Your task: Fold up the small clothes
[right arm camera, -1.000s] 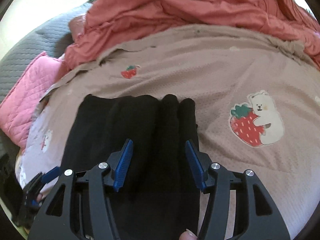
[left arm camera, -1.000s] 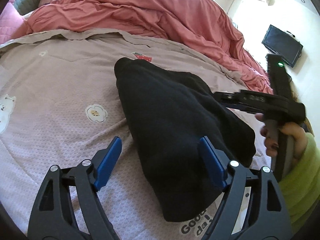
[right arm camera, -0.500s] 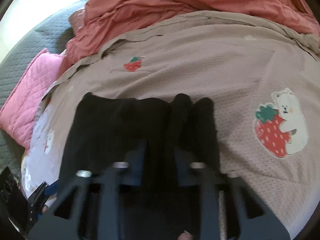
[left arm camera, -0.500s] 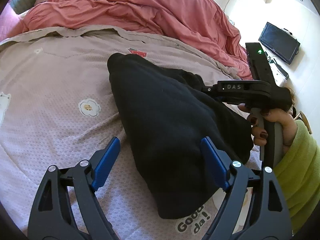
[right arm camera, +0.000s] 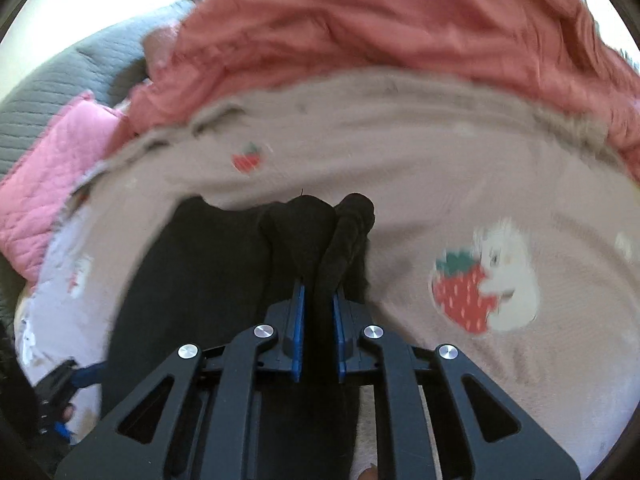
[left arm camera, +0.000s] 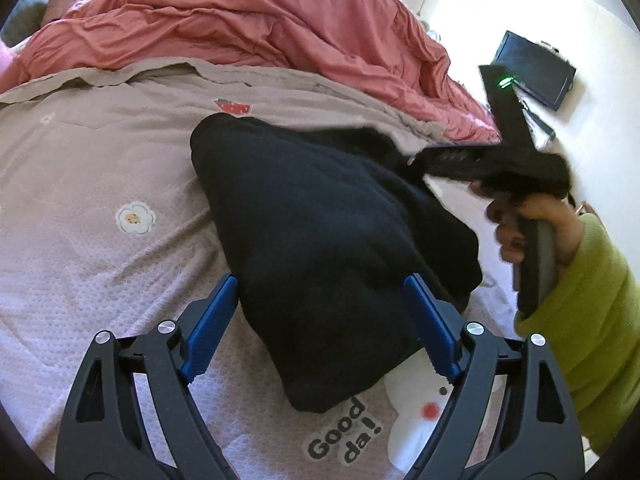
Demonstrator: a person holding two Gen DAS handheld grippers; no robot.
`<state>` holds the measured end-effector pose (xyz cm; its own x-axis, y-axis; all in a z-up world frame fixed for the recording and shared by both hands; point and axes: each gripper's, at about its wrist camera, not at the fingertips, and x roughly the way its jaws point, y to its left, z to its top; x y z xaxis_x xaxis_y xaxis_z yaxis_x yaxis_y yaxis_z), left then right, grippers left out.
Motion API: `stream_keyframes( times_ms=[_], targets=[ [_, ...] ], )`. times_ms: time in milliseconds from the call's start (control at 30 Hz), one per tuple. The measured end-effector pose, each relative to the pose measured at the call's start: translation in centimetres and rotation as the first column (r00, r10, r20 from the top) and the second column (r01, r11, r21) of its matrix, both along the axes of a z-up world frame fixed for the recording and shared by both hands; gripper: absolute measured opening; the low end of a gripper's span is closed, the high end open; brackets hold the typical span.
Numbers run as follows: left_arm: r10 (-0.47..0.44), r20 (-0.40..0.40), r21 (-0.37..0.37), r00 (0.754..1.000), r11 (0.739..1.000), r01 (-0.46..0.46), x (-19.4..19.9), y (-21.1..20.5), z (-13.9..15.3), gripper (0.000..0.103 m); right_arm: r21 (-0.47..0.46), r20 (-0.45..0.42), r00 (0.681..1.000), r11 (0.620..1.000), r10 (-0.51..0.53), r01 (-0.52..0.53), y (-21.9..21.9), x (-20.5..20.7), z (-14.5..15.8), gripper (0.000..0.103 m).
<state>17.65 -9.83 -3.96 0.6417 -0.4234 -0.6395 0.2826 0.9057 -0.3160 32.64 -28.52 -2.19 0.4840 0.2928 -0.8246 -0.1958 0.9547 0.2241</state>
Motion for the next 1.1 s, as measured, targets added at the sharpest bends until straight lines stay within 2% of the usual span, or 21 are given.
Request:
stream_keyframes(
  times_ms=[67,100,133,200,267,400,567,700,800,833,900,1100],
  targets=[
    [0.009,-0.016,0.007,1.000,1.000,-0.009,0.1,0.1,-0.4,0.077,-0.003,0.018,1.000,1.000,-0.012,0.012,-0.1,-0.2,-0.8,0.019],
    [0.014,-0.022,0.004,1.000,1.000,-0.014,0.2,0.3,-0.5,0.077,0.019,0.029,0.999,1.000,-0.020,0.020,-0.3,-0.5,-0.6,0.019],
    [0.021,-0.026,-0.002,0.999,1.000,-0.021,0.2,0.5,-0.5,0.077,0.033,0.037,0.999,0.999,-0.032,0.031,-0.8,-0.8,-0.2,0.027],
    [0.039,-0.020,-0.016,0.999,0.999,-0.040,0.2,1.1,-0.3,0.077,0.068,0.070,0.996,0.997,-0.048,0.043,-1.8,-2.0,1.1,0.032],
    [0.054,-0.008,-0.024,0.999,0.998,-0.054,0.1,1.5,0.1,0.077,0.104,0.104,0.994,0.994,-0.030,0.019,-2.6,-3.6,2.4,0.032],
    [0.088,-0.008,-0.052,0.996,0.995,-0.088,0.1,2.4,0.4,0.077,0.129,0.140,0.986,0.986,0.087,-0.106,-2.6,-7.9,3.7,0.032],
    [0.095,-0.062,-0.039,0.994,0.994,-0.097,0.5,2.3,-0.5,0.077,0.130,0.128,0.969,0.964,0.213,-0.230,-1.5,-11.2,2.9,0.033],
    [0.097,-0.098,-0.041,0.990,0.994,-0.102,0.6,2.5,-1.0,0.077,0.119,0.088,0.975,0.969,0.206,-0.216,-1.1,-11.7,1.3,0.039],
    [0.101,-0.119,-0.049,0.988,0.993,-0.107,0.5,2.9,-1.4,0.077,0.168,0.065,0.981,0.967,0.181,-0.189,-1.6,-12.0,0.7,0.036],
    [0.101,-0.124,-0.051,0.987,0.993,-0.108,0.5,2.9,-1.5,0.077,0.175,0.063,0.981,0.966,0.181,-0.189,-1.6,-12.0,0.7,0.024],
    [0.104,-0.124,-0.047,0.987,0.993,-0.110,0.3,3.1,-1.5,0.077,0.199,0.056,0.980,0.960,0.189,-0.197,-1.5,-12.3,0.8,0.015],
    [0.103,-0.112,-0.011,0.988,0.994,-0.105,-0.5,2.9,-0.8,0.077,0.223,0.072,0.982,0.956,0.177,-0.189,-1.8,-13.6,2.5,0.014]
  ],
)
